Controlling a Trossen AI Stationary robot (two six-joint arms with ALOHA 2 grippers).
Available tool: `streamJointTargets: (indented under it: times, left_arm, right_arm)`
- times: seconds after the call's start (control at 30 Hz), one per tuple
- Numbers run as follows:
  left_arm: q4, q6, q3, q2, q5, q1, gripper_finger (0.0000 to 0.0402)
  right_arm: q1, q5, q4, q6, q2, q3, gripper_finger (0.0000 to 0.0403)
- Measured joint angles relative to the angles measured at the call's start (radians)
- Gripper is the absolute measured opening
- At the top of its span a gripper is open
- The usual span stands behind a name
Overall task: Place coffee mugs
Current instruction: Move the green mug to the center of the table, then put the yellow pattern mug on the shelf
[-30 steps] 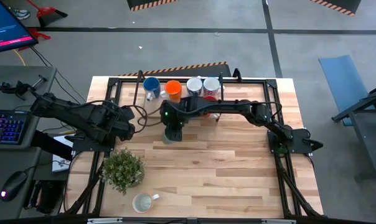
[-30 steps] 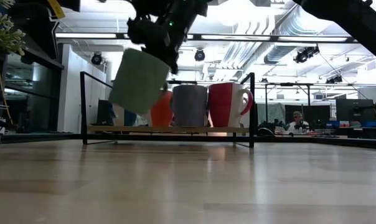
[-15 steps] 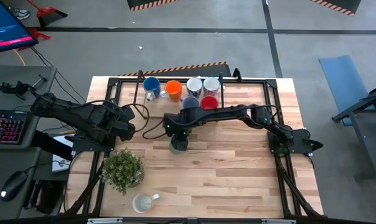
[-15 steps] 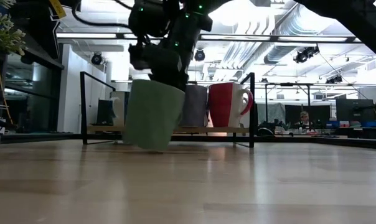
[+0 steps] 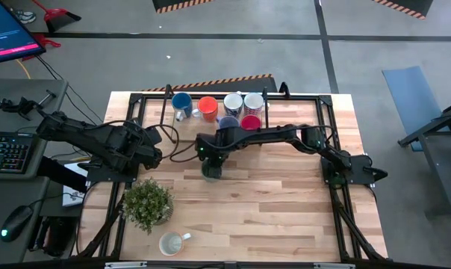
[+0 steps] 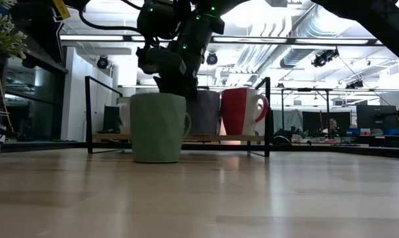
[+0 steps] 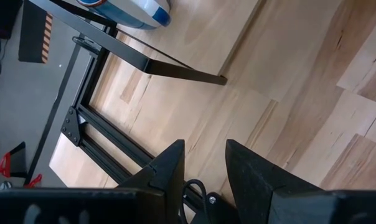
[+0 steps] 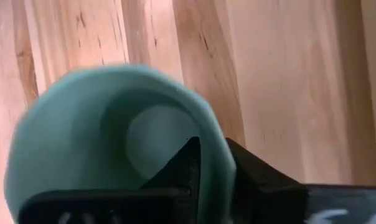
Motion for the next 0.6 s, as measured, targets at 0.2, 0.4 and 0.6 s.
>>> streamJointTargets:
  times: [0.2, 0.4, 0.6]
  left_arm:
    - [0.0, 0.0, 0.0, 0.0, 0.0, 0.0, 0.0108]
    - [0.003, 0.0, 0.0, 0.0, 0.0, 0.0, 0.0108]
    - [0.003, 0.001, 0.0, 0.0, 0.01, 0.0, 0.0108]
  right_arm:
    - [-0.005, 0.006, 0.045, 0.003, 0.0, 0.002, 0.008]
    - [-0.018, 0.001, 0.049, 0.037, -0.001, 0.061, 0.0089]
    - [-0.013, -0.041, -0.051, 0.042, -0.001, 0.122, 0.0089]
